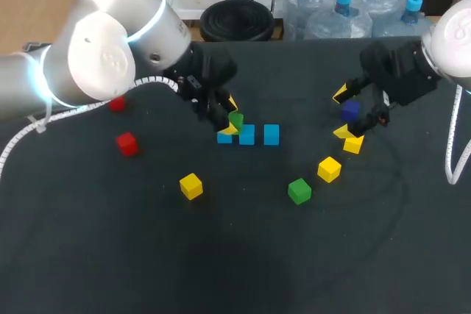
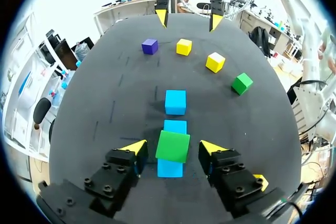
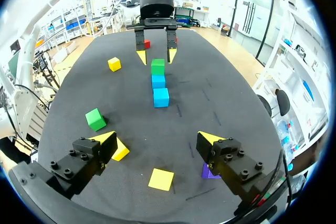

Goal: Place the blue cubes, place green cubes on the blue cubes, place the yellow cubes on the green cubes, then place the red cubes on the yellow cubes, and place purple cube on the red cubes.

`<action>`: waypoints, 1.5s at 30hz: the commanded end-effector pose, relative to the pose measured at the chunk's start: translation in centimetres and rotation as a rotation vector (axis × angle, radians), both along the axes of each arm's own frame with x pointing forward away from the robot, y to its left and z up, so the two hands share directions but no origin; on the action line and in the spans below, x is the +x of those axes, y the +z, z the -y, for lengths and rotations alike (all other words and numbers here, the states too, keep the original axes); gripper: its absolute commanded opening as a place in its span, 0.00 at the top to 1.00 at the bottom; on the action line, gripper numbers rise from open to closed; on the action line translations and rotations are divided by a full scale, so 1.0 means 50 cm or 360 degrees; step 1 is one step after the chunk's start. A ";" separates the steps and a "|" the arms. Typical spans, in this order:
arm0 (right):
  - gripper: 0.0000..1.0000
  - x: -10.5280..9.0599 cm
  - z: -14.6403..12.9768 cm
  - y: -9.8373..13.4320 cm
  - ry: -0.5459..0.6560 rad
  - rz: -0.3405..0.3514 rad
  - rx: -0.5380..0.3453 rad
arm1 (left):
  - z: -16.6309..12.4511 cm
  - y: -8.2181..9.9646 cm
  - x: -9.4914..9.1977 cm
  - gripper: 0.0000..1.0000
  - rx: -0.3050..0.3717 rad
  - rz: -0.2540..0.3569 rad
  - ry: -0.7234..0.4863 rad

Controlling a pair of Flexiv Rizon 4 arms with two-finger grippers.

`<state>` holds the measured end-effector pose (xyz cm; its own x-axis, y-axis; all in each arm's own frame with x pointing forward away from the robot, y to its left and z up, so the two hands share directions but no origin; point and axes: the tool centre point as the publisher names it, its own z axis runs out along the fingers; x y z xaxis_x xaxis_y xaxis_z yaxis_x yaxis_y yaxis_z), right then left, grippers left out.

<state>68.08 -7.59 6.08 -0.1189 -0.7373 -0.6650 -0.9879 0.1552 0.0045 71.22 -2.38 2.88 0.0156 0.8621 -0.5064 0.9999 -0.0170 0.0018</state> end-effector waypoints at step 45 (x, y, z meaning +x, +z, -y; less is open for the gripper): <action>0.00 0.001 0.000 -0.002 0.0002 0.0001 0.0003 | -0.043 0.065 -0.048 0.00 -0.0037 0.0102 -0.0090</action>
<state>68.08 -7.59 6.08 -0.1189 -0.7374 -0.6650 -0.9879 0.1552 0.0045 70.21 -1.52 5.42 0.0932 0.8521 -0.5151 0.9956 -0.0805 0.0471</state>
